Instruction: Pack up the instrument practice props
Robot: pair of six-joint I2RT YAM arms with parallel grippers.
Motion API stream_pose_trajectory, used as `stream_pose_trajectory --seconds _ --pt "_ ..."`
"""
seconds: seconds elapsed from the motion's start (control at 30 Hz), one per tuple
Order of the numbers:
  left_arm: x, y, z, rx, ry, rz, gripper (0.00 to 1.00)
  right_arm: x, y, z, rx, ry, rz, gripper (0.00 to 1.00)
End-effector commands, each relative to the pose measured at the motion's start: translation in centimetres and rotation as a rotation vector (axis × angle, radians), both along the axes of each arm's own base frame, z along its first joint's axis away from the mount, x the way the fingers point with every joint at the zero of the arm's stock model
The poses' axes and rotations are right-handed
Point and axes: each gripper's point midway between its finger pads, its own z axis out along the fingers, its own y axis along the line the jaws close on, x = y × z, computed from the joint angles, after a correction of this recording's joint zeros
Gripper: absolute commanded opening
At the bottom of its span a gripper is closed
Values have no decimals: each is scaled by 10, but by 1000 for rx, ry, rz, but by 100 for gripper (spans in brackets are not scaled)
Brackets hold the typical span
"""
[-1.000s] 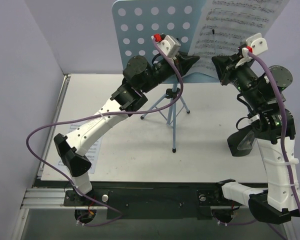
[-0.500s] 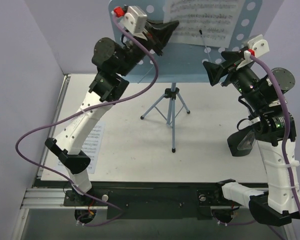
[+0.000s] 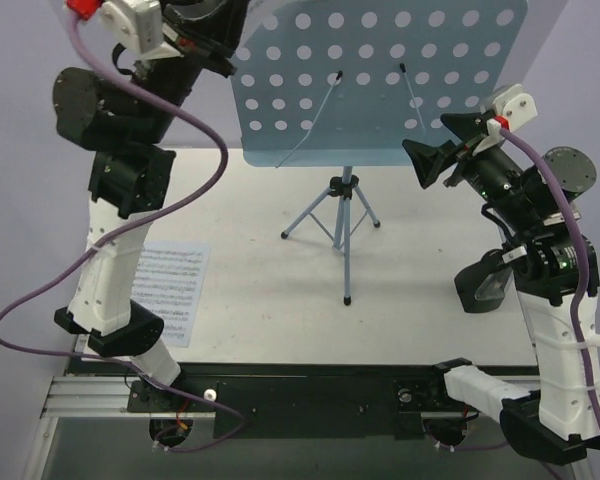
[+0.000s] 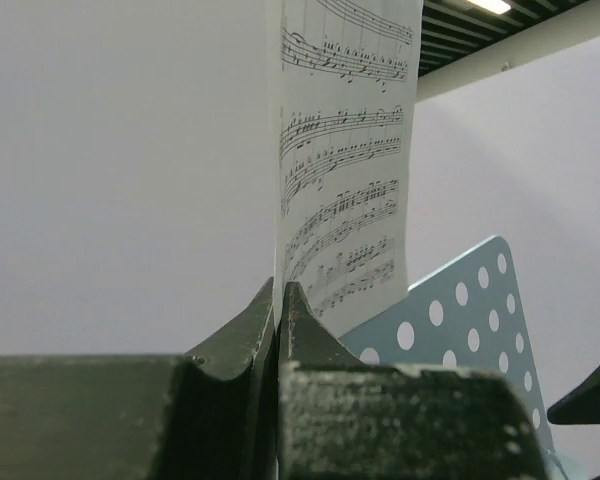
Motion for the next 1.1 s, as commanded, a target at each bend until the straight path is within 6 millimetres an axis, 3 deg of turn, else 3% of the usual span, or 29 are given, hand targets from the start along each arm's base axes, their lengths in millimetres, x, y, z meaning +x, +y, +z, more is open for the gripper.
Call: stream_pose_trajectory --seconds 0.0,0.1,0.13,0.17,0.2,0.23,0.27,0.3,0.37,0.4,0.47,0.5,0.53,0.6,0.63,0.67,0.7,0.73,0.77,0.8,0.83,0.87,0.93,1.0,1.07 --pt "-67 52 36 61 -192 138 0 -29 2 10 -32 -79 60 68" --pt "-76 86 40 122 -248 357 0 -42 12 -2 -141 -135 130 72" --pt "-81 112 47 104 -254 473 0 -49 14 -6 -159 -136 151 73" --pt "-74 119 43 108 -237 523 0 -50 17 -12 -188 -137 169 73" --pt "-80 149 50 73 -238 653 0 -59 21 -23 -219 -113 216 73" --pt "-77 156 48 84 -239 702 0 -61 25 -38 -258 -95 242 74" --pt "-80 187 51 47 -218 842 0 -72 28 -50 -277 -69 286 74" --pt "-76 197 49 47 -197 901 0 -75 34 -68 -313 -41 326 74" --pt "-70 220 41 93 -156 1059 0 -102 44 -105 -416 -16 445 74" --pt "-59 230 29 166 -108 1158 0 -109 43 -131 -461 42 473 74" --pt "-29 241 -7 321 31 1286 0 -118 46 -187 -554 116 538 75" --pt "-9 244 -35 435 118 1317 0 -119 44 -199 -575 120 543 76" --pt "-3 254 -50 459 185 1350 0 -117 44 -218 -589 160 550 76" --pt "34 269 -121 629 376 1361 0 -114 48 -233 -592 207 575 77" --pt "39 291 -141 668 449 1400 0 -109 51 -240 -584 251 582 77" --pt "47 300 -170 703 535 1389 0 -105 52 -241 -580 268 575 77" --pt "49 326 -196 750 638 1418 0 -98 55 -249 -579 317 578 77" --pt "55 334 -215 731 720 1397 0 -93 57 -249 -581 327 574 77" --pt "47 365 -243 757 862 1395 0 -87 59 -254 -585 354 578 76" --pt "51 375 -257 715 944 1366 0 -84 61 -254 -581 362 577 76" --pt "51 387 -290 728 1085 1299 0 -79 65 -258 -576 383 587 76" --pt "50 389 -298 729 1122 1272 0 -77 67 -257 -566 390 587 76" --pt "47 388 -335 782 1250 1176 0 -71 71 -265 -540 427 584 76" --pt "46 376 -366 808 1333 1068 0 -64 74 -272 -509 456 563 76" --pt "44 353 -396 823 1397 913 0 -56 78 -281 -477 496 541 76"
